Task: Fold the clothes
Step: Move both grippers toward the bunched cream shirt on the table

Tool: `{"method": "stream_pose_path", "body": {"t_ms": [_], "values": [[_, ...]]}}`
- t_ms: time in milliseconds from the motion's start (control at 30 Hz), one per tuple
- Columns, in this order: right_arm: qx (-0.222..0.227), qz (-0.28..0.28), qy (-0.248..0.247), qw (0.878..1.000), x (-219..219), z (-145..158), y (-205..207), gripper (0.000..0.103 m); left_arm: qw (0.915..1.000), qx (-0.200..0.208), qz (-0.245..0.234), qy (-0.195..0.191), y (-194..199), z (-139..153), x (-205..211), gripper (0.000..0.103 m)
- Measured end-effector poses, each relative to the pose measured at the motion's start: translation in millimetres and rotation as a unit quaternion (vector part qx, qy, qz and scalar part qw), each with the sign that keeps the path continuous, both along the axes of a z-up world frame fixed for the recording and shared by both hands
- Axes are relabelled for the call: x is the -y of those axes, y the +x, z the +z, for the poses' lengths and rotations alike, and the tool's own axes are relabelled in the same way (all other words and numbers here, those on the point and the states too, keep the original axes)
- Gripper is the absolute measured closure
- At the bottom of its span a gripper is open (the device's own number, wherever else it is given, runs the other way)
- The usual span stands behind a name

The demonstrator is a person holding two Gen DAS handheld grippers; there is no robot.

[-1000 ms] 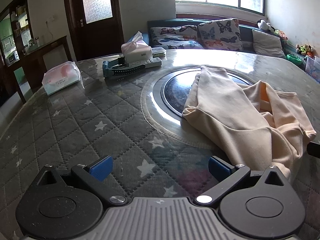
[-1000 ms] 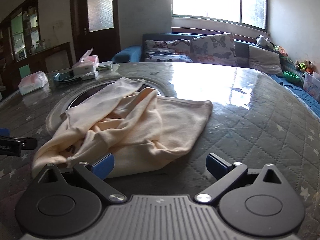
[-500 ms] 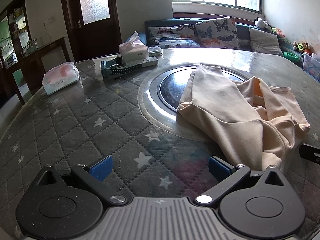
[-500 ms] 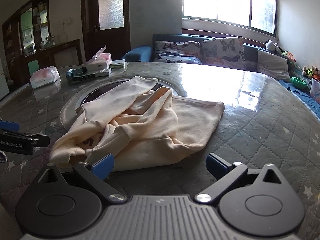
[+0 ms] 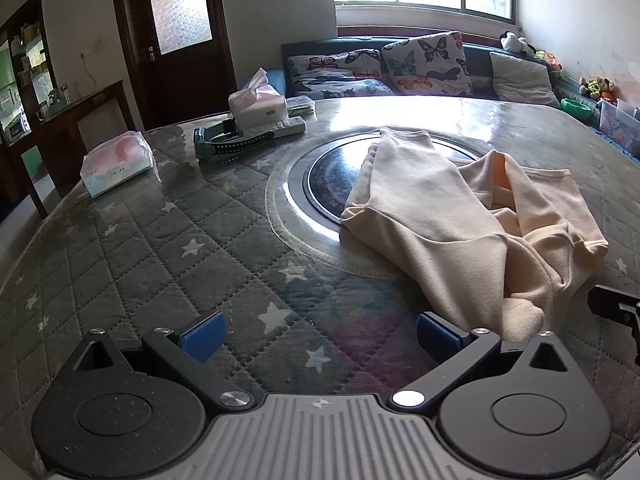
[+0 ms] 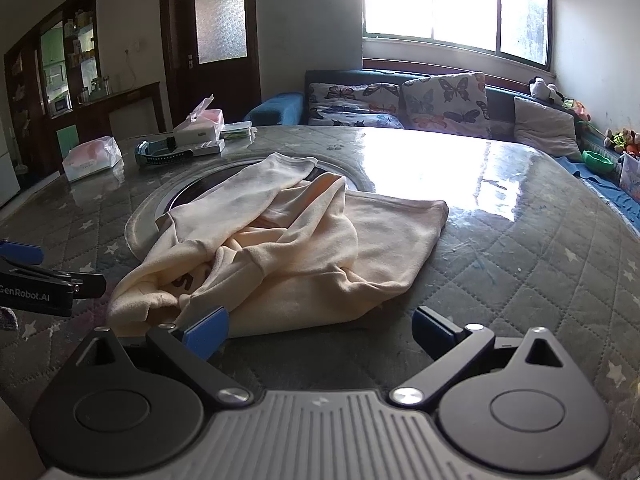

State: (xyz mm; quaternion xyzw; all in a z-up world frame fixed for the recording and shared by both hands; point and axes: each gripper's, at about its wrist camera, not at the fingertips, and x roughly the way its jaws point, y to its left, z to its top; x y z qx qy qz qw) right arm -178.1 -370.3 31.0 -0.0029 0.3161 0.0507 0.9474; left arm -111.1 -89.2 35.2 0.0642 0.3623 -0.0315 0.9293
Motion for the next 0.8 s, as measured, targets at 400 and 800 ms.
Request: {"method": "stream_pose_path", "body": {"t_ms": [400,800], "values": [[-0.002,0.002,0.003,1.0,-0.3,1.8,1.1,0.004,1.0,-0.001,-0.005,-0.002,1.0,1.6,2.3,0.0],[-0.01,0.007,0.01,1.0,-1.5,4.0,14.8,0.007,1.0,-0.004,-0.007,-0.001,11.6,5.0,2.9,0.0]]}}
